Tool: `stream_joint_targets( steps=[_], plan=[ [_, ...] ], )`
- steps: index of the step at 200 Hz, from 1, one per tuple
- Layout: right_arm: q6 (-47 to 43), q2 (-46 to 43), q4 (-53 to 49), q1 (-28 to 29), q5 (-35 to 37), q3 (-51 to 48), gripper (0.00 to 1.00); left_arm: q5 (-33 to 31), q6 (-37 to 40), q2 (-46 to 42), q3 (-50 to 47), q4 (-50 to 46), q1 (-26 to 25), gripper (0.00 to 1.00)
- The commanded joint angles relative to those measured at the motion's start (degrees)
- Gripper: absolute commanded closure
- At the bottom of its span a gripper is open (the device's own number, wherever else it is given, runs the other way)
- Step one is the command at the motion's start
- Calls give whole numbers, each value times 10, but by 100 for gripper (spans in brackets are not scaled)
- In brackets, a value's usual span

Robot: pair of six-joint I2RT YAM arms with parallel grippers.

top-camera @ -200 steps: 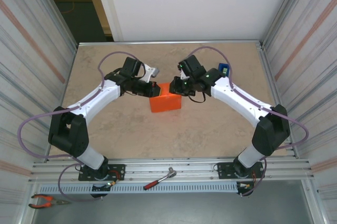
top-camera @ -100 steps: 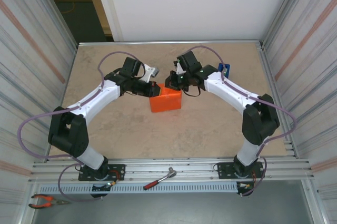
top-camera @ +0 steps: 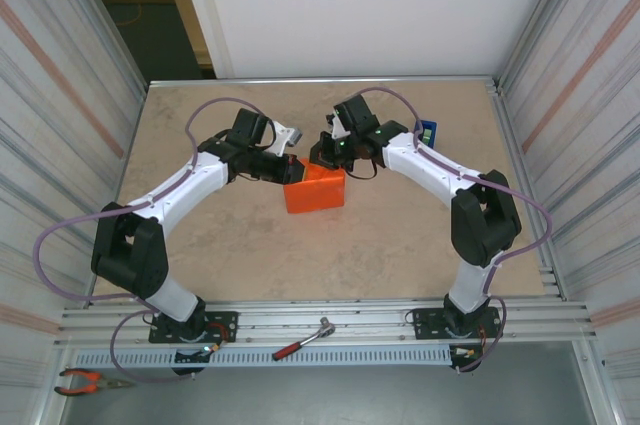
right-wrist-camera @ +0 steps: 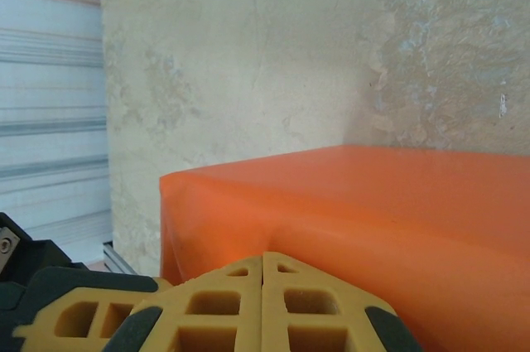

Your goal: Wrap the gift box in paper

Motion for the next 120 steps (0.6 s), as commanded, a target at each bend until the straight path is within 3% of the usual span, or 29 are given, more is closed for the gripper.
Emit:
stream_joint_targets(
  steps=[1, 120],
  plan=[
    [-11, -7, -13, -2, -16, -25, 100, -37, 15, 19, -32, -50, 3, 100],
    [-52, -41, -50, 9, -30, -49, 100, -38, 15, 22, -32, -52, 3, 100]
  ],
)
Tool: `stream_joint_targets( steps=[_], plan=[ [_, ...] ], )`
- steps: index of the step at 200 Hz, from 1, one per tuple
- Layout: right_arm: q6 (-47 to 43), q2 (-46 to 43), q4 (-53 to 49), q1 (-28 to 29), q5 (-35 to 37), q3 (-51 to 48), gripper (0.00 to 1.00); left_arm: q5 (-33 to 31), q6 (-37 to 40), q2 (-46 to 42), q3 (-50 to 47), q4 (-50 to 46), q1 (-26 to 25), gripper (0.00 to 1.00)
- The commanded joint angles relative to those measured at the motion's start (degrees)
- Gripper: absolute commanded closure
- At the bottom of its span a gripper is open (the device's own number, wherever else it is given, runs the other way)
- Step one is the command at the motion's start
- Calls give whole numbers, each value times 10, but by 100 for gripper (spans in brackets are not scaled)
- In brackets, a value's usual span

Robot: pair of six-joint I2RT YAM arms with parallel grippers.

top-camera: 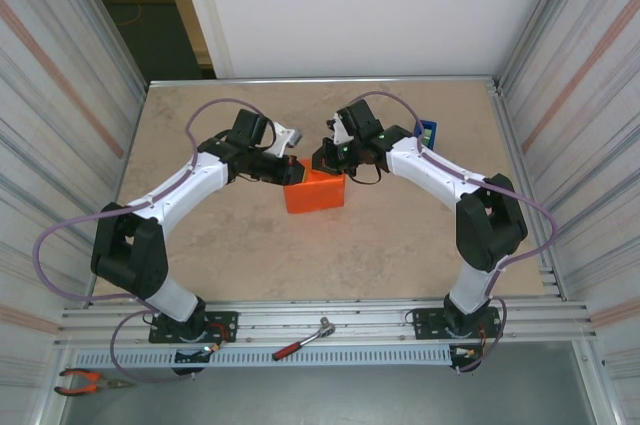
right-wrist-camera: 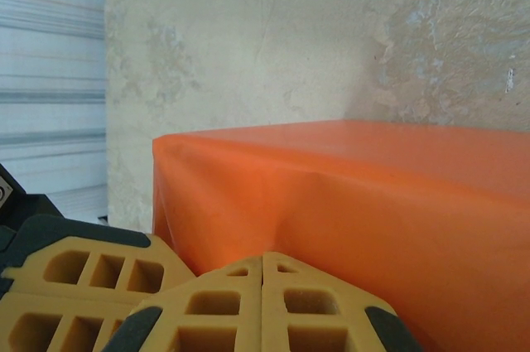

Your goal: Wrap the gift box in paper

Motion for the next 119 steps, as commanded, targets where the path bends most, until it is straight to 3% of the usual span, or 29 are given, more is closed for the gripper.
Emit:
stream_joint_targets(
  steps=[1, 119],
  plan=[
    [-21, -16, -52, 8, -12, -16, 100, -44, 15, 23, -31, -45, 3, 100],
    [-17, -54, -46, 28, -10, -53, 100, -42, 15, 25, -31, -44, 4, 100]
  ],
)
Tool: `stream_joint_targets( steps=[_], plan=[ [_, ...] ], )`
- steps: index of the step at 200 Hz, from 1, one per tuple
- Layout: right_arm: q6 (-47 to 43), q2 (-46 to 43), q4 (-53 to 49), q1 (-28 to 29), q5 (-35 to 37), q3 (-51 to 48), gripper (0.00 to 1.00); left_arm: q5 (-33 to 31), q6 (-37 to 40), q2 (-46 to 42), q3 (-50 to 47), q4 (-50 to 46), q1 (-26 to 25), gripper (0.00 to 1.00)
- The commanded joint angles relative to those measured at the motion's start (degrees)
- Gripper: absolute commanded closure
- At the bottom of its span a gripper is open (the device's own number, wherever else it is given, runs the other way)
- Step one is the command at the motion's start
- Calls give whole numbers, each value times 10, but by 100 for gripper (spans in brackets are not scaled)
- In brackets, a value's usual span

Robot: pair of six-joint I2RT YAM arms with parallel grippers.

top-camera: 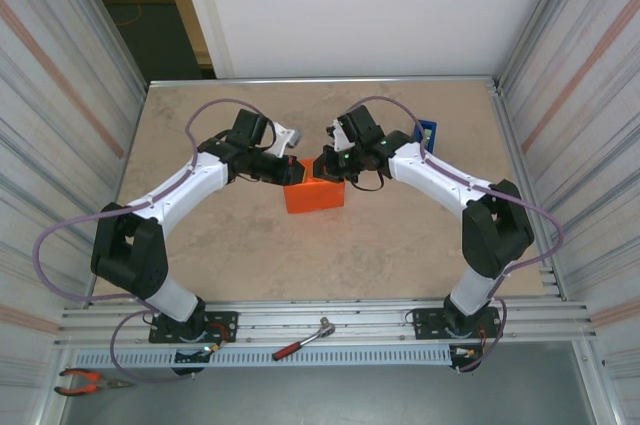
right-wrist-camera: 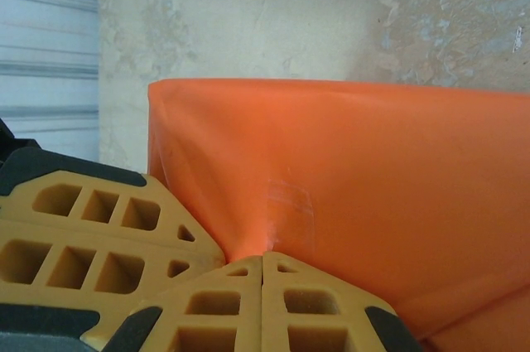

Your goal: Wrap the gift box in paper

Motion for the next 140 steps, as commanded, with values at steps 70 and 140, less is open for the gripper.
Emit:
stream_joint_targets(
  steps=[70, 140],
  plan=[
    [14, -45, -10, 23, -4, -56, 100, -45, 15, 24, -31, -43, 4, 100],
    [33, -52, 20, 29, 7, -79, 100, -44, 16, 26, -31, -42, 3, 100]
  ],
)
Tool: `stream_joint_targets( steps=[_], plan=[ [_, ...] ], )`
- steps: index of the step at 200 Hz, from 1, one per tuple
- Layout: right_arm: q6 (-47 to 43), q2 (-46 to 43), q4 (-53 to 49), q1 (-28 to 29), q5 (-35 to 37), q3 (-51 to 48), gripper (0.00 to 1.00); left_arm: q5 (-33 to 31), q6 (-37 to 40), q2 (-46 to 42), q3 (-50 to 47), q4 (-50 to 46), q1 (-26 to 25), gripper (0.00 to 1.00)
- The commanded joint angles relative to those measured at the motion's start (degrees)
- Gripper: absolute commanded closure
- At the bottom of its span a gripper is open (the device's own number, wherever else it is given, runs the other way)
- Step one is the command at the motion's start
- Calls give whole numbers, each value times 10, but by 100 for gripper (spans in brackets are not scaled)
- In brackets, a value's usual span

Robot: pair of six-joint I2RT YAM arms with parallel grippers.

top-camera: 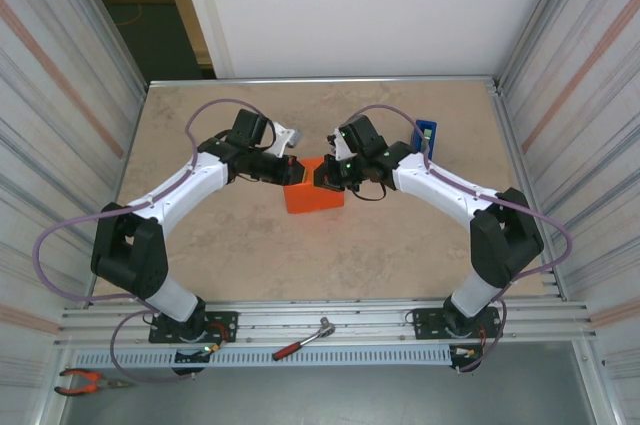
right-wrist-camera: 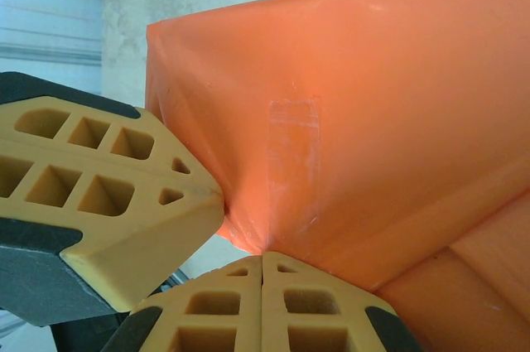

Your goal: Wrap the gift box in paper

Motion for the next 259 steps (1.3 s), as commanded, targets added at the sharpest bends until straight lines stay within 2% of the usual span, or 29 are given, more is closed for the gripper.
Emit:
stream_joint_targets(
  steps=[1, 163, 227, 259],
  plan=[
    [17, -14, -15, 13, 3, -22, 100, -44, 16, 26, -31, -42, 3, 100],
    [37, -33, 7, 16, 31, -45, 100, -41, 15, 28, -34, -40, 4, 100],
    [76, -30, 79, 36, 122, -72, 100, -37, 15, 30, -35, -37, 4, 100],
    [87, -40, 118, 58, 191, -99, 100, -35, 15, 30, -36, -38, 3, 100]
  ],
)
